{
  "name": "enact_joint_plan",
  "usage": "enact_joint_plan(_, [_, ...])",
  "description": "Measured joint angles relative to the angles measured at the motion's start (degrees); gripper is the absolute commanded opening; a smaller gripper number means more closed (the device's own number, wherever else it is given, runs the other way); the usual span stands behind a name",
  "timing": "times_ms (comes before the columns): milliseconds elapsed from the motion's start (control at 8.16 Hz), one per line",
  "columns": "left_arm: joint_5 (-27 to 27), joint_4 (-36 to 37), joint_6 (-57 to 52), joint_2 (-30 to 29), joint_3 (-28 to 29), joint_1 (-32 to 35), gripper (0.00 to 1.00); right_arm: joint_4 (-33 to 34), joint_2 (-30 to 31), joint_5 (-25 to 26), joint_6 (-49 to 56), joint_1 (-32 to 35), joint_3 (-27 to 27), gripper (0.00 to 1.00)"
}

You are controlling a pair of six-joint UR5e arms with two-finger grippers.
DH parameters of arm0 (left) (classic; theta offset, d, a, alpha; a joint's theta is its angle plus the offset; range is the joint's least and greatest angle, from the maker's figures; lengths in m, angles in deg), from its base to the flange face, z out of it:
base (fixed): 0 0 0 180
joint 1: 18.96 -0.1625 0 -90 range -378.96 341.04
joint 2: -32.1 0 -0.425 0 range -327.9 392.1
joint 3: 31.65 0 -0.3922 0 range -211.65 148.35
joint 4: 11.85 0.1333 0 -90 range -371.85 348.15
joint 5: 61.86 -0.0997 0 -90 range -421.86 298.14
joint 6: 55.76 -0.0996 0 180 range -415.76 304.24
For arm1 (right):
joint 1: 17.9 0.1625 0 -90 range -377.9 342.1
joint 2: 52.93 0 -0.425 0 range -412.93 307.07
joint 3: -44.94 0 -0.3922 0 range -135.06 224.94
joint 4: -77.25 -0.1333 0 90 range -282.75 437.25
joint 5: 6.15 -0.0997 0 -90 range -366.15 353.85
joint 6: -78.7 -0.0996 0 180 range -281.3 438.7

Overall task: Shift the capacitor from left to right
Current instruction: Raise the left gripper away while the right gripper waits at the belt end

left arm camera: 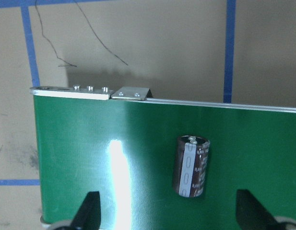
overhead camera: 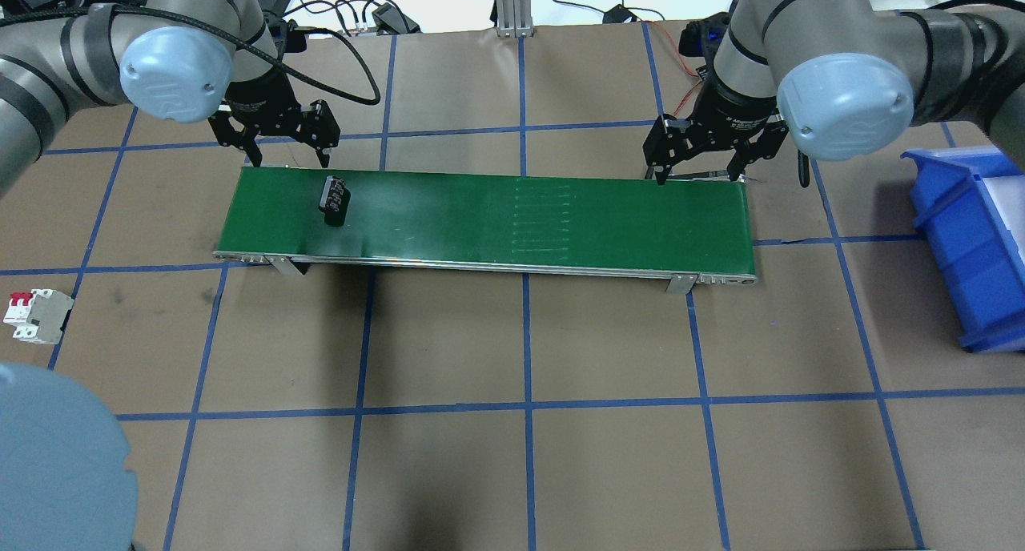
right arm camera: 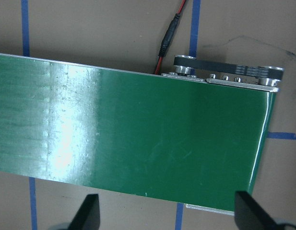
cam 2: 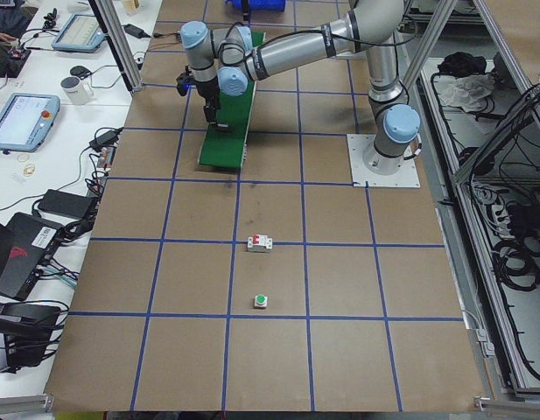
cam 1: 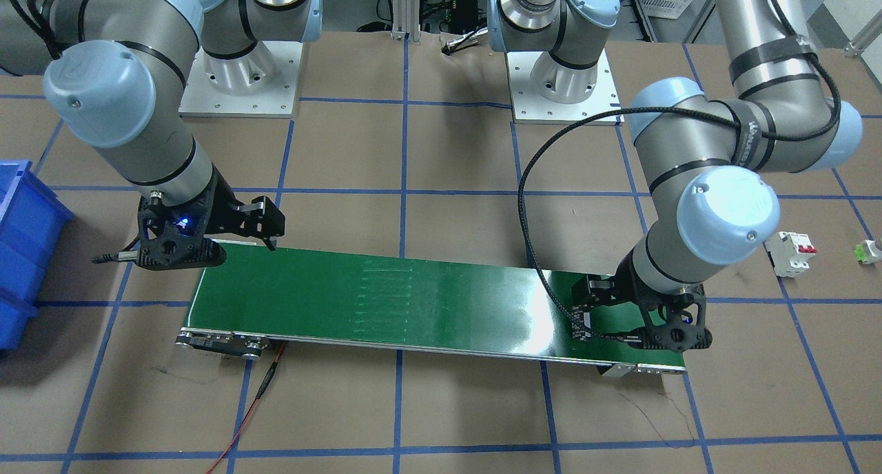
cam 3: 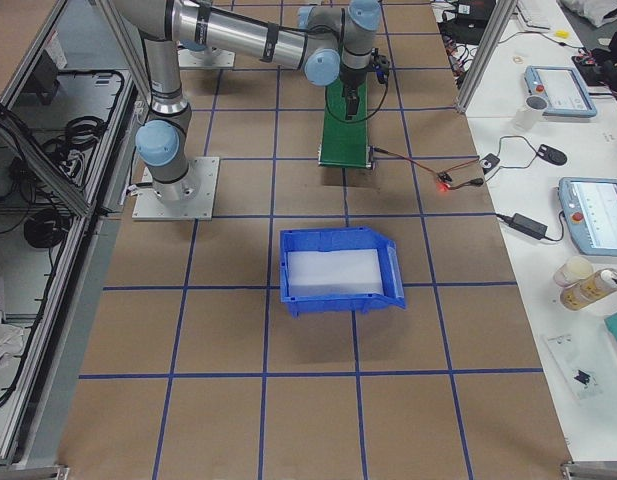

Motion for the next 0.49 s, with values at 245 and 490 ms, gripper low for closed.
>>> enact_joint_plan(245, [-0.07, -3.57, 0.88, 4.49, 1.05, 0.13, 1.0, 1.1, -1.69, -2.19, 0.28, -0.18, -1.57, 0.94])
enact_joint_plan(490, [-0.3, -9.62, 1.3, 9.52, 2.64, -0.2, 1.0, 4.96, -4.05, -4.94, 1.87, -2.16, -3.42, 0.96])
